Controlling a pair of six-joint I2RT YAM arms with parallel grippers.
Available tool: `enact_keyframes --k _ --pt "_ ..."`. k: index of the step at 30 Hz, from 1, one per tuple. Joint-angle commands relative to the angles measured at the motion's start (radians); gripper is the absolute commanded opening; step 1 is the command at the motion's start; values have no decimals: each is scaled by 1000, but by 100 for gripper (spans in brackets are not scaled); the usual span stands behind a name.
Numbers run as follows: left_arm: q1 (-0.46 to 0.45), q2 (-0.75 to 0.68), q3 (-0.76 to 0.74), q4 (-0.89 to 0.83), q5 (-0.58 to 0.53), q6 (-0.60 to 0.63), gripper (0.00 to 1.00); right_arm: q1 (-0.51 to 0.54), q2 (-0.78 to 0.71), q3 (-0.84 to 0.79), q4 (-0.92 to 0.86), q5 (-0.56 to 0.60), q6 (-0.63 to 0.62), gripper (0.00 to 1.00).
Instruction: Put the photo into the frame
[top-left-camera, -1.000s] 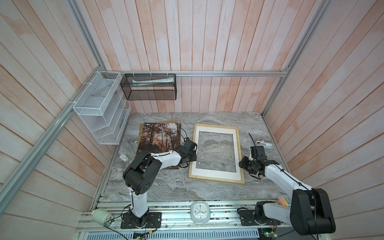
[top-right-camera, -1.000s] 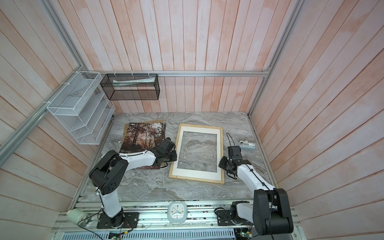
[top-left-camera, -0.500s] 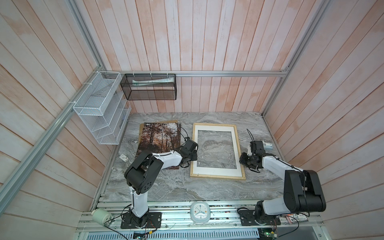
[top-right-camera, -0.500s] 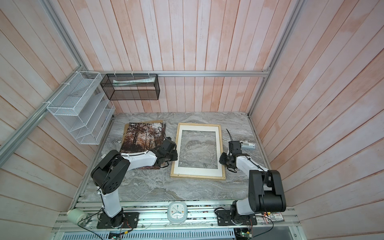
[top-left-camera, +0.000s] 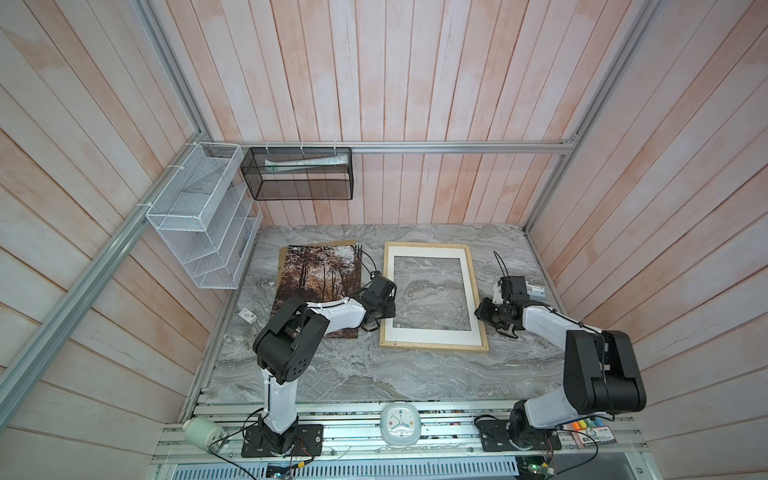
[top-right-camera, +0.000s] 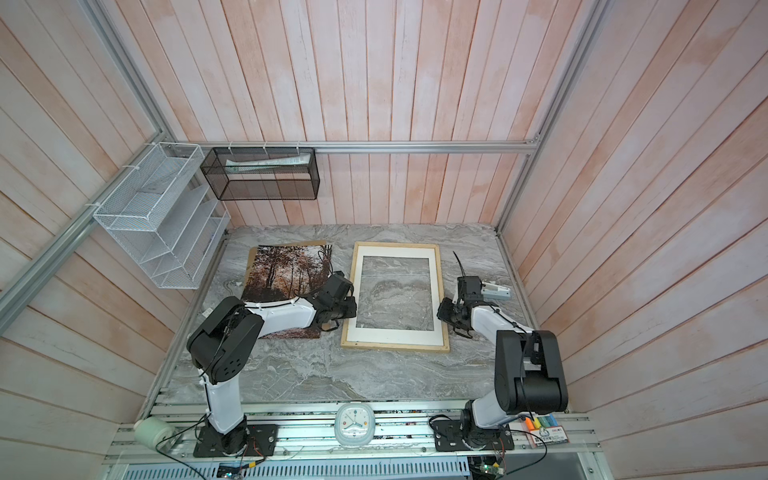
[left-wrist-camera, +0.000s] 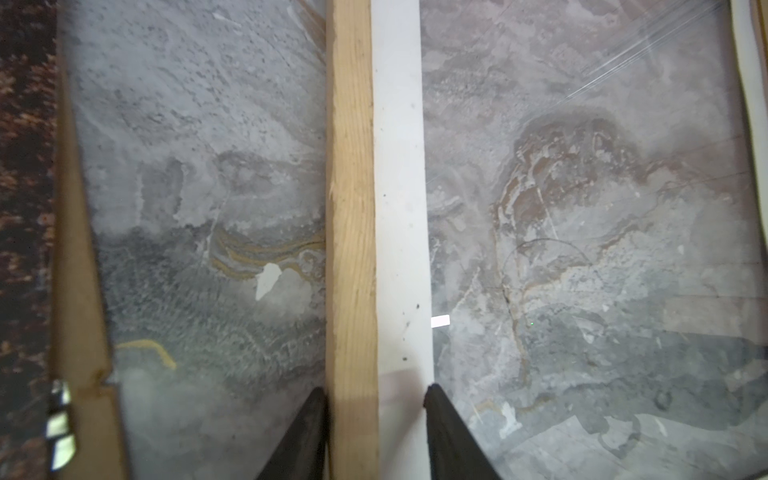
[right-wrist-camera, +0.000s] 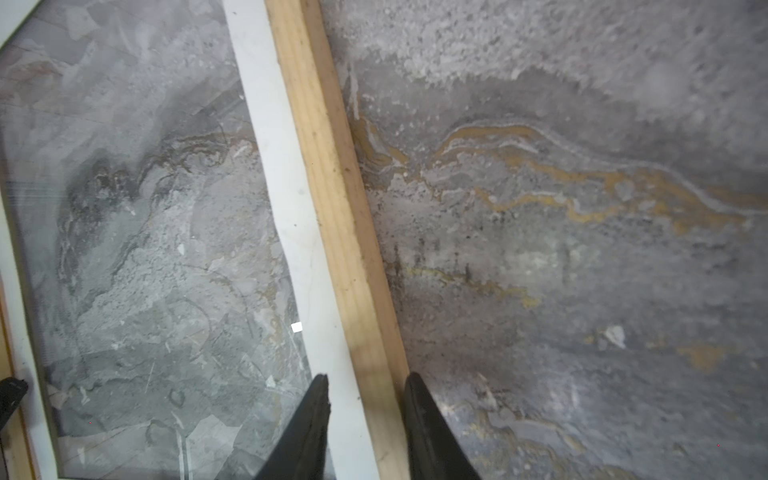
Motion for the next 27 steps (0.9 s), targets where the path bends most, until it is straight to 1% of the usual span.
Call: enact_keyframes --k 1,7,12,15,18,20,23,25,27 --pt "-16 -50 29 -45 9 26 44 6 -66 -8 46 -33 15 39" --pt "-11 -100 35 -175 -161 80 47 6 -176 -85 106 4 46 46" --pt "9 -106 28 -241 -268 114 49 7 -223 -90 91 -17 46 47" --pt "14 -84 55 -261 -367 159 50 5 -243 -85 76 -29 46 47" --pt "23 -21 133 -346 -451 178 51 8 -268 -98 81 -59 58 47" --pt "25 6 160 -385 -478 173 51 8 -284 -110 79 -65 64 47" --pt "27 12 156 -413 -480 147 51 8 -308 -128 80 -71 69 47" --pt "21 -14 134 -437 -485 109 51 9 -316 -135 81 -90 70 47" --pt "11 -61 80 -423 -479 95 53 14 -319 -137 83 -110 73 48"
